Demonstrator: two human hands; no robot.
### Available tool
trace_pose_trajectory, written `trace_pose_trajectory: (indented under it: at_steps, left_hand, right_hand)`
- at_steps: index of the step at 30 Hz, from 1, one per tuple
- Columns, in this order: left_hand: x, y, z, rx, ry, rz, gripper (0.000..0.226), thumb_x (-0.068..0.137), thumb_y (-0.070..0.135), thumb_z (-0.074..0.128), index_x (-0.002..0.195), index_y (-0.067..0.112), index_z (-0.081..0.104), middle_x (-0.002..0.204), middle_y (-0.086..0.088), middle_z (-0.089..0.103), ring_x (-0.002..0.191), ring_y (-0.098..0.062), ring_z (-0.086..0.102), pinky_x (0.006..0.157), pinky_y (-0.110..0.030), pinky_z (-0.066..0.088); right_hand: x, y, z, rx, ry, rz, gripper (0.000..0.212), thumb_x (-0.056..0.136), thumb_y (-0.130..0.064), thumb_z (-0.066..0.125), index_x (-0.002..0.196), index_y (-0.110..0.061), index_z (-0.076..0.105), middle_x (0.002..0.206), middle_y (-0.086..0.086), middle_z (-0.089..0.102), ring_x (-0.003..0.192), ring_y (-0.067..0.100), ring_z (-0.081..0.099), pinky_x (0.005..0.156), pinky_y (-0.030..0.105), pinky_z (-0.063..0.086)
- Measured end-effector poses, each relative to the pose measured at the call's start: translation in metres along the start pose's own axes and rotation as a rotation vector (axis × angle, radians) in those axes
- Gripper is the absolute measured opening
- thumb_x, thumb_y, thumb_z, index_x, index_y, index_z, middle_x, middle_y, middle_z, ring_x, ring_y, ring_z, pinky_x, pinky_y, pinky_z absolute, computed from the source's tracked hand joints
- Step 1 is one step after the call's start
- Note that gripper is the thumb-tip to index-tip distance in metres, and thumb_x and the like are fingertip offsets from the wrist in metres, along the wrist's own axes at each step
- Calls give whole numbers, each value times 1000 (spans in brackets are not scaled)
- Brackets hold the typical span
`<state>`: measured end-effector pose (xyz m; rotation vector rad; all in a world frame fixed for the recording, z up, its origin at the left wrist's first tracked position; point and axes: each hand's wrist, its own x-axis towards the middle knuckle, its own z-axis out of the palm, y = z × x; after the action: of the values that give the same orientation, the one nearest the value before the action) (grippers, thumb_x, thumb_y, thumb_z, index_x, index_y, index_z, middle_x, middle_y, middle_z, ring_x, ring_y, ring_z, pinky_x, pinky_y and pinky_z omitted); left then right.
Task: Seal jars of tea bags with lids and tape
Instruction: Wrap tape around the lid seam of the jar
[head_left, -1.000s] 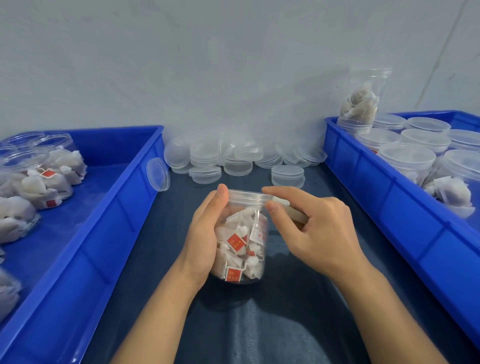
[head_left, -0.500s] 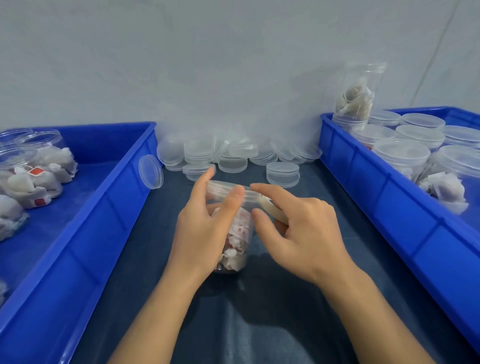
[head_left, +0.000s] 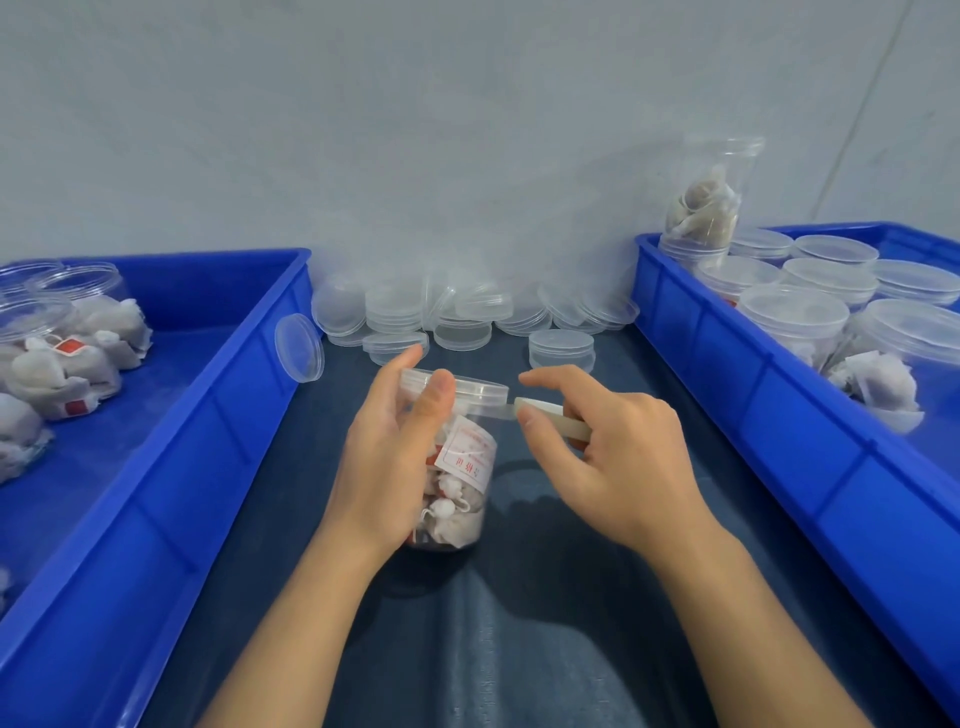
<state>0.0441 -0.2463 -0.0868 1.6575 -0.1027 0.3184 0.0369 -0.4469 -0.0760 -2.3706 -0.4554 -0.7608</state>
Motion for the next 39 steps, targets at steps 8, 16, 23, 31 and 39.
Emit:
trace_pose_trajectory:
  at_steps: [8, 16, 23, 31, 39]
  left_hand:
    - [0, -1, -2, -33, -27, 18, 72, 87, 71, 59, 149, 35, 55, 120, 35, 68, 111, 12, 66, 82, -6, 51]
    - [-1, -2, -2, -108, -65, -47, 70, 85, 72, 61, 143, 33, 62, 136, 11, 70, 126, -6, 66, 109, -35, 51]
    - [-1, -7, -7, -274, -143, -146, 50, 94, 57, 59, 137, 34, 65, 128, -7, 74, 119, -25, 72, 103, -46, 54]
    - [-3, -4, -3, -30, -26, -9, 39, 94, 57, 55, 118, 26, 51, 111, 7, 66, 101, -9, 68, 88, -37, 55]
    - [-18, 12, 7, 492, -13, 79, 87, 79, 84, 48, 153, 39, 42, 127, 22, 66, 117, -3, 61, 99, -35, 50]
  right_hand:
    - [2, 3, 1, -10, -47, 57, 44, 97, -61, 40, 122, -36, 66, 52, -13, 47, 54, 9, 52, 59, 32, 43]
    - [2, 0, 1, 25, -123, 117, 45, 94, -66, 38, 128, -45, 59, 55, -9, 53, 62, 12, 57, 71, 38, 52]
    - [1, -6, 1, 71, -205, 138, 41, 93, -66, 35, 128, -56, 54, 67, -28, 60, 71, 7, 59, 74, 35, 51]
    - [-2, -14, 4, 80, -142, 177, 49, 91, -70, 32, 126, -50, 59, 65, -17, 65, 74, 9, 63, 78, 38, 52]
    - [-8, -22, 7, -31, -67, 151, 51, 93, -65, 32, 120, -36, 65, 60, -14, 61, 69, 18, 64, 70, 40, 52]
